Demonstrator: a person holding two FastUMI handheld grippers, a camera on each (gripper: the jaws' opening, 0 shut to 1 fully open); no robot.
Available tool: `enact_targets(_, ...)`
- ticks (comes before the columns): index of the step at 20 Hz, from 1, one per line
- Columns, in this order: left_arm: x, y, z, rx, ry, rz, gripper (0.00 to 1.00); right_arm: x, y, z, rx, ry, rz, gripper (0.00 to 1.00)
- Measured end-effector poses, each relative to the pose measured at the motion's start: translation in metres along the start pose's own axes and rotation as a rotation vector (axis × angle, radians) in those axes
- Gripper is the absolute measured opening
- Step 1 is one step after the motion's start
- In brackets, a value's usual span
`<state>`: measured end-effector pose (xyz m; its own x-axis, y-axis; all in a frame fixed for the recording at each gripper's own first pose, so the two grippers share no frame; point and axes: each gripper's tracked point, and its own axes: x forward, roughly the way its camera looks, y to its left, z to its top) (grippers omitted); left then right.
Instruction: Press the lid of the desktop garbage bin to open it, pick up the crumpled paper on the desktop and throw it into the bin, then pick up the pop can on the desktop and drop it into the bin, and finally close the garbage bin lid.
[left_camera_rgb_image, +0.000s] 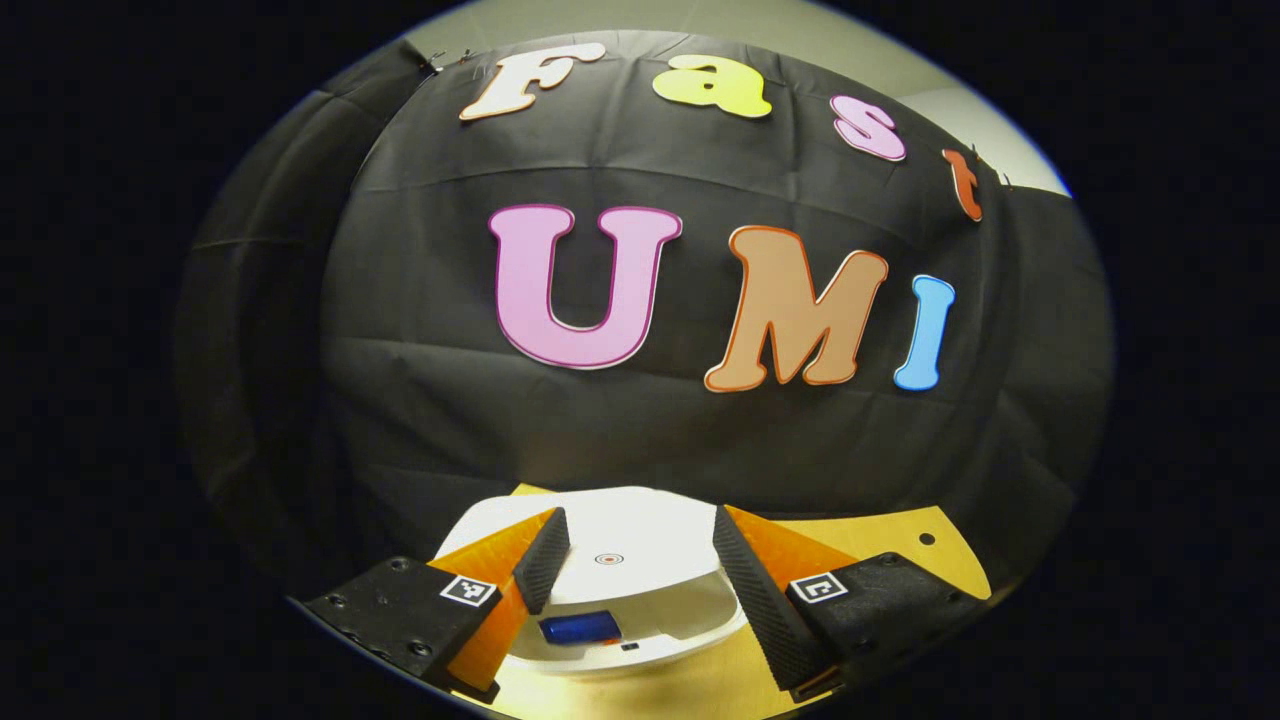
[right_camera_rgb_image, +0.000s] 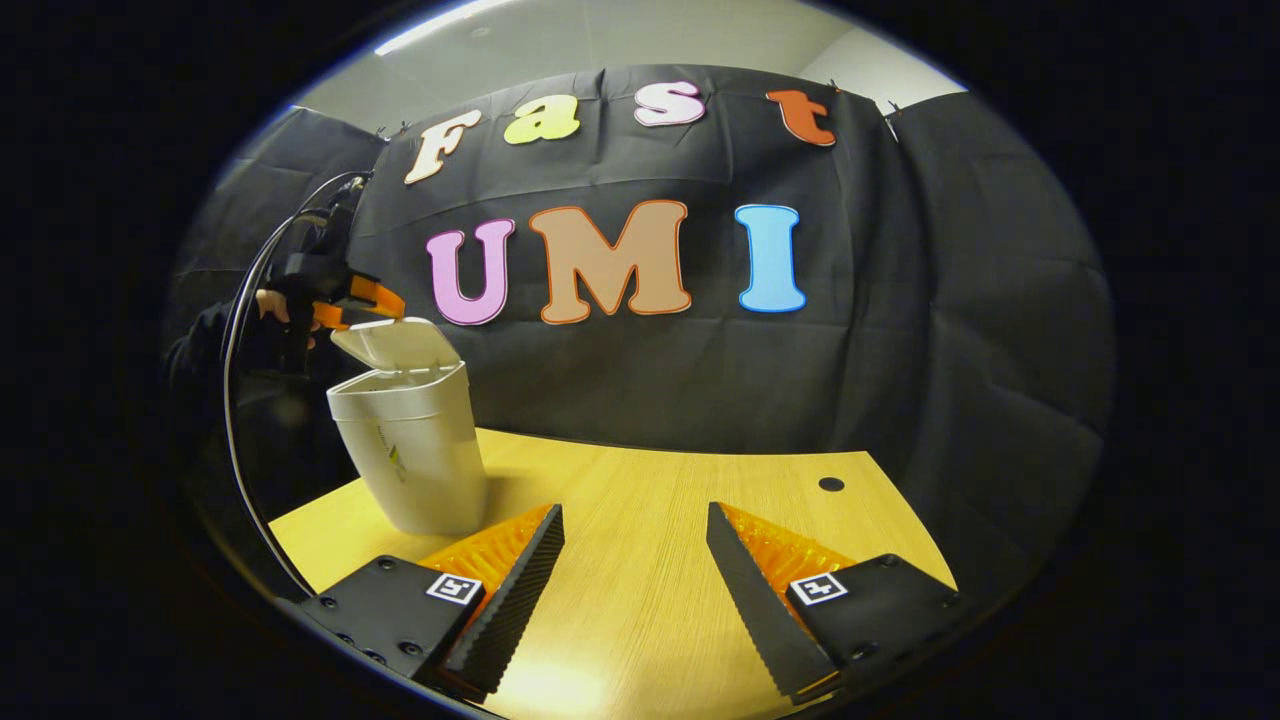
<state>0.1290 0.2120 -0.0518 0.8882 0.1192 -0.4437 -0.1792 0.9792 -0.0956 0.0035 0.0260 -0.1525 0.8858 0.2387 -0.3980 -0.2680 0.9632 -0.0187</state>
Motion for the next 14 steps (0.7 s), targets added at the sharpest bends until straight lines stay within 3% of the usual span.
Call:
enact_targets(8, -0.001, 0.0, -0.057, -0.007, 0.088, 0.024, 0.93, -0.001, -0.006, -0.003, -0.007, 0.013, 0.009, 0.96)
enact_targets(14, 0.0, 0.003, -0.078, 0.027, 0.074, 0.053, 0.93, 0.003, -0.011, -0.016, -0.004, 0.045, 0.003, 0.96)
